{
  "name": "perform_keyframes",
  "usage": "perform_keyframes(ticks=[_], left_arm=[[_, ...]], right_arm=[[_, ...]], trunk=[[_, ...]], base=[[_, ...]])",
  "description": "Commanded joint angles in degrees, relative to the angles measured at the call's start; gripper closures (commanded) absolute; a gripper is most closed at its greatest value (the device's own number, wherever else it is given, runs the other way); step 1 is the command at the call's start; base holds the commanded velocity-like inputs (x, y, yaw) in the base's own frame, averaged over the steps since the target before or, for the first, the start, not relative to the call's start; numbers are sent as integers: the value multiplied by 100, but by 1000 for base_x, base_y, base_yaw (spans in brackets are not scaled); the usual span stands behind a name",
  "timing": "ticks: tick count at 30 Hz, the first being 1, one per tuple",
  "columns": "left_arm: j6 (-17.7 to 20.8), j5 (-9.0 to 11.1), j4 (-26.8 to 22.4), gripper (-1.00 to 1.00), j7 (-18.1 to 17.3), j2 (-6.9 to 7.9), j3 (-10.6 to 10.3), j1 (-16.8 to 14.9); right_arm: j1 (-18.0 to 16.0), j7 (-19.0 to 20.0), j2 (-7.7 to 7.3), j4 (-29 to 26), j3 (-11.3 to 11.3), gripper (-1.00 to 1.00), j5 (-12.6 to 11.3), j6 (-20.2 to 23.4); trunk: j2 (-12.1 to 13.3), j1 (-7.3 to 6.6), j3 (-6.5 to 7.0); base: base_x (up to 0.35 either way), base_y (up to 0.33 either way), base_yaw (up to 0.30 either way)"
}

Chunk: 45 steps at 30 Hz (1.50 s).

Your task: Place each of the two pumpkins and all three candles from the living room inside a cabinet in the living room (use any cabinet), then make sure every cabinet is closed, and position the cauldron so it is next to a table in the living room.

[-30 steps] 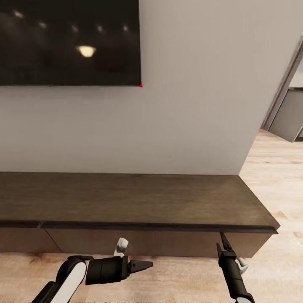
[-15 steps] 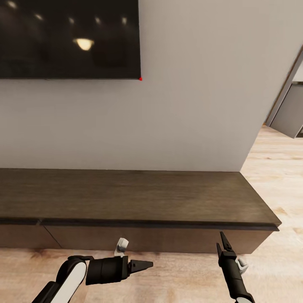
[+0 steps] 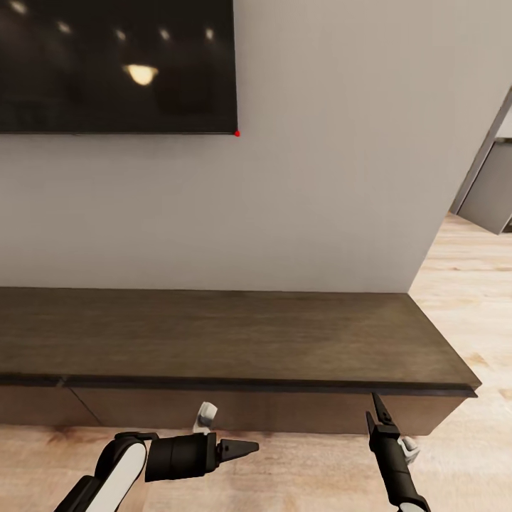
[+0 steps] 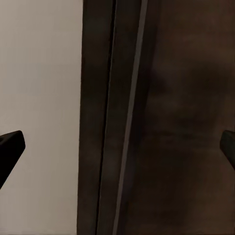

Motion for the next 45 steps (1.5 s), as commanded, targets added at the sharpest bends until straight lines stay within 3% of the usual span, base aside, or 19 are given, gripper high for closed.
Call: perform_keyframes(ticks=[1, 45], left_arm=[[24, 7, 0, -100, -10, 3, -4, -4], [24, 7, 0, -100, -10, 3, -4, -4]], right_arm=[[-2, 17, -2, 4, 14, -100, -44, 2], [-6, -1, -2, 120, 14, -100, -46, 0]], trunk=[[-2, 0, -5], [-2, 0, -5]], base=[[52, 0, 0], [22, 2, 0]])
